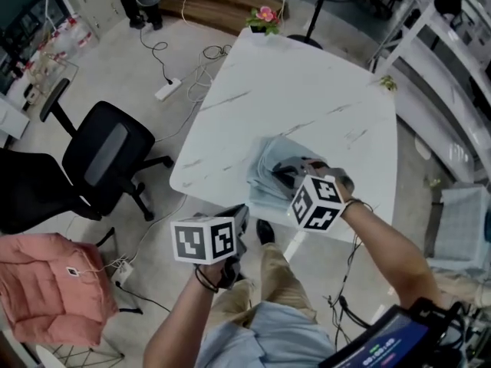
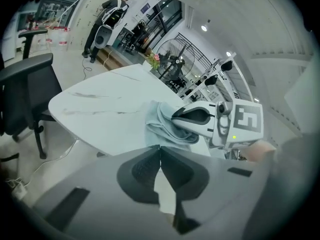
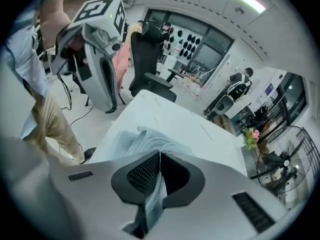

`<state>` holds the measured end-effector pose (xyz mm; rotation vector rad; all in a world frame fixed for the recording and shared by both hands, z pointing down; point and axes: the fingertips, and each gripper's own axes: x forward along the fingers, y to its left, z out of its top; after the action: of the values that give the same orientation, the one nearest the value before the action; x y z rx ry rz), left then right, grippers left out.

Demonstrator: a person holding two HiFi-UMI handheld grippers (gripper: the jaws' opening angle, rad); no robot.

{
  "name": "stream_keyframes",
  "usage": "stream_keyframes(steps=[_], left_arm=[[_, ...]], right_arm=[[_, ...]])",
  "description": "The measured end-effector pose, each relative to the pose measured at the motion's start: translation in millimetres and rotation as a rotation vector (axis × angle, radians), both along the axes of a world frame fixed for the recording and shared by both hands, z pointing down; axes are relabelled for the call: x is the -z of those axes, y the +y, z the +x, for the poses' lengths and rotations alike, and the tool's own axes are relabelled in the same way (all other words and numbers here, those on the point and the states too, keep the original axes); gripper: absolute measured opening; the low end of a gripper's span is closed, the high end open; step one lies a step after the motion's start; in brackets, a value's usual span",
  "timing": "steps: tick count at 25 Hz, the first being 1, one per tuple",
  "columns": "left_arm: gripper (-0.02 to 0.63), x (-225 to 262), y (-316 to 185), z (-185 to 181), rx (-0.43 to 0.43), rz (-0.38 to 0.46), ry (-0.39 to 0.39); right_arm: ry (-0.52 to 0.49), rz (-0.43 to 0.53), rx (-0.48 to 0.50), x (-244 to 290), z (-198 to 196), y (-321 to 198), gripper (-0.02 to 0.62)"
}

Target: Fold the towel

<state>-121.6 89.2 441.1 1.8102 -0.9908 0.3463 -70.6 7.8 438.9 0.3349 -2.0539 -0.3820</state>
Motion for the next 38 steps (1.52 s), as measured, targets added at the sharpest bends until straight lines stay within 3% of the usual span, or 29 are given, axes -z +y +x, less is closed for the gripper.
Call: stream_keyframes(steps=[4, 7, 13, 19, 23, 31, 34, 37, 38], left_arm=[[0.009, 3.5, -1.7, -10.1, 0.019, 0.008, 0.007], [0.009, 5.6, -4.6, -16.0, 0.025, 0.015, 0.009], [0.009, 7.6, -9.6, -22.1, 0.009, 0.026, 0.001], [0.009, 10.6, -26.8, -1.7, -0.085, 0.082, -0.001], [0.009, 13.3, -39.4, 17.7, -0.155, 0.119, -0.009], [0.009, 22.9, -63.6, 21.6, -0.156, 0.119, 0.014], [0.017, 23.0, -75.5, 27.6, -0.143, 0.083, 0.043], [0.115, 13.2, -83.6, 48.3, -0.196, 0.038, 0.028], [0.121, 7.5, -84.3, 55.4, -0.222, 0.026, 0.007]], right_arm=[[-0.096, 0.053, 0.012, 43.4, -13.9, 9.3, 0.023], [-0.112, 0.072, 0.056, 51.9, -22.1, 30.1, 0.023], [-0.008, 0.073, 0.132, -2.1, -20.7, 65.2, 0.026], [0.047, 0.122, 0.167, -35.8, -20.3, 79.8, 0.028], [-0.019, 0.103, 0.117, -36.2, -19.1, 82.4, 0.029], [-0.241, 0.040, 0.003, 28.6, 23.6, 83.9, 0.077], [-0.198, 0.035, -0.067, 30.2, 55.4, 64.3, 0.134], [-0.161, -0.016, -0.067, 15.2, 73.3, 54.8, 0.161], [-0.159, -0.036, -0.061, 10.4, 75.1, 55.2, 0.160]])
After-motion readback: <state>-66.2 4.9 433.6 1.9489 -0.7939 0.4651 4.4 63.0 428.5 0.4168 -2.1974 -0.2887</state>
